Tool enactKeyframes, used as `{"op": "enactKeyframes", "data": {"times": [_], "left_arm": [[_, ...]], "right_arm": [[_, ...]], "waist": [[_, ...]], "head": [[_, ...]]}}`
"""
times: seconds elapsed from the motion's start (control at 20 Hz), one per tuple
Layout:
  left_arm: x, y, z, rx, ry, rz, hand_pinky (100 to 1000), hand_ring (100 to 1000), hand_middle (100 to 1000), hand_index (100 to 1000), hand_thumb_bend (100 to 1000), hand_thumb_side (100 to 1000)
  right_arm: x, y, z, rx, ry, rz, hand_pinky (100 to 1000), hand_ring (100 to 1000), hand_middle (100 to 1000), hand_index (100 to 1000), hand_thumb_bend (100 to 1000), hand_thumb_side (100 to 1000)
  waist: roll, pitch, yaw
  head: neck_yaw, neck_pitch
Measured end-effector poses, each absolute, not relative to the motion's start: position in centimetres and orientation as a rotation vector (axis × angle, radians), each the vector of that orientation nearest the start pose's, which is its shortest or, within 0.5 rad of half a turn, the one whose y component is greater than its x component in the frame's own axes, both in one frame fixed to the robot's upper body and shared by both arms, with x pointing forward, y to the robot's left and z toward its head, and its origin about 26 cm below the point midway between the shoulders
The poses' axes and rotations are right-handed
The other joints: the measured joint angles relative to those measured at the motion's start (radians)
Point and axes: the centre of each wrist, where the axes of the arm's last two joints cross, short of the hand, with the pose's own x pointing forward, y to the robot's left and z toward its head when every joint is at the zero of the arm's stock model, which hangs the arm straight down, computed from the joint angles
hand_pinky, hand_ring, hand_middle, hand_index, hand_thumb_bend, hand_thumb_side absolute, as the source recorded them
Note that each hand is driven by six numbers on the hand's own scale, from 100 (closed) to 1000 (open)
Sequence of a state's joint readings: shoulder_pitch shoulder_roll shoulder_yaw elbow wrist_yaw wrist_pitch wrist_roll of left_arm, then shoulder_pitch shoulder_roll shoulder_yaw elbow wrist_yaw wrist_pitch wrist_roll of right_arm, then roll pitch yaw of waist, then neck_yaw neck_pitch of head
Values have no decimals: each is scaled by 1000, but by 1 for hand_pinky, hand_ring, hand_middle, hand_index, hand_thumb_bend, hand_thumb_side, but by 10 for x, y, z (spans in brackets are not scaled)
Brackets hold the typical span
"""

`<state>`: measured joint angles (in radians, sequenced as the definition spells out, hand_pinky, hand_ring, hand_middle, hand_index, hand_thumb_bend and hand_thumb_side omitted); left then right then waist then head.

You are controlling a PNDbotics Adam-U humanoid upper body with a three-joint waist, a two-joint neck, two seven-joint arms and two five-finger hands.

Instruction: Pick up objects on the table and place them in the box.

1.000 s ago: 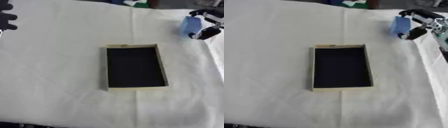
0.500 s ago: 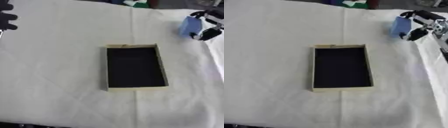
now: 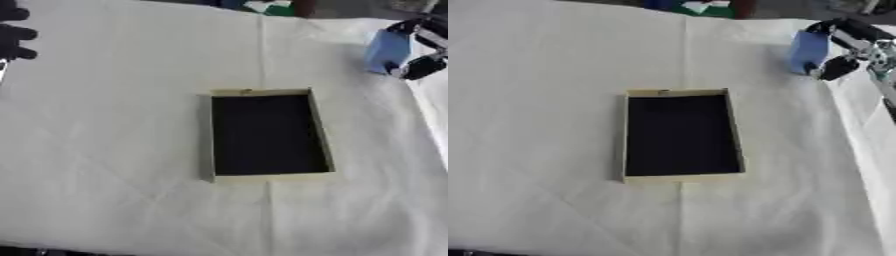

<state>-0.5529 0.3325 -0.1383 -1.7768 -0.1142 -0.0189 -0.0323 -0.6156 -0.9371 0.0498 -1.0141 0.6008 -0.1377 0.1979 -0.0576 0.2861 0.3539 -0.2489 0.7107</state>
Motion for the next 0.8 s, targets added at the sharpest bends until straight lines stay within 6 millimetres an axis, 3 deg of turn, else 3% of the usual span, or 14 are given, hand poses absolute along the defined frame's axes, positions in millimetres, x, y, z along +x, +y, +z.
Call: {"op": "enactKeyframes", "data": {"times": [0.4, 0.8], "left_arm": [[351, 215, 214, 171, -2267, -625, 697, 765, 781, 887, 334, 793], [351, 219, 208, 180, -2250, -608, 697, 765, 781, 887, 337, 792]], "right_arm": [[379, -468, 234, -1203, -1318, 1184, 901, 877, 404, 867, 124, 100], [371, -397, 259, -1133, -1461, 1496, 917, 895, 420, 854, 128, 100]], "waist": [[2, -30, -28], [10, -61, -67]], "head": [[5, 5], [13, 18]]}}
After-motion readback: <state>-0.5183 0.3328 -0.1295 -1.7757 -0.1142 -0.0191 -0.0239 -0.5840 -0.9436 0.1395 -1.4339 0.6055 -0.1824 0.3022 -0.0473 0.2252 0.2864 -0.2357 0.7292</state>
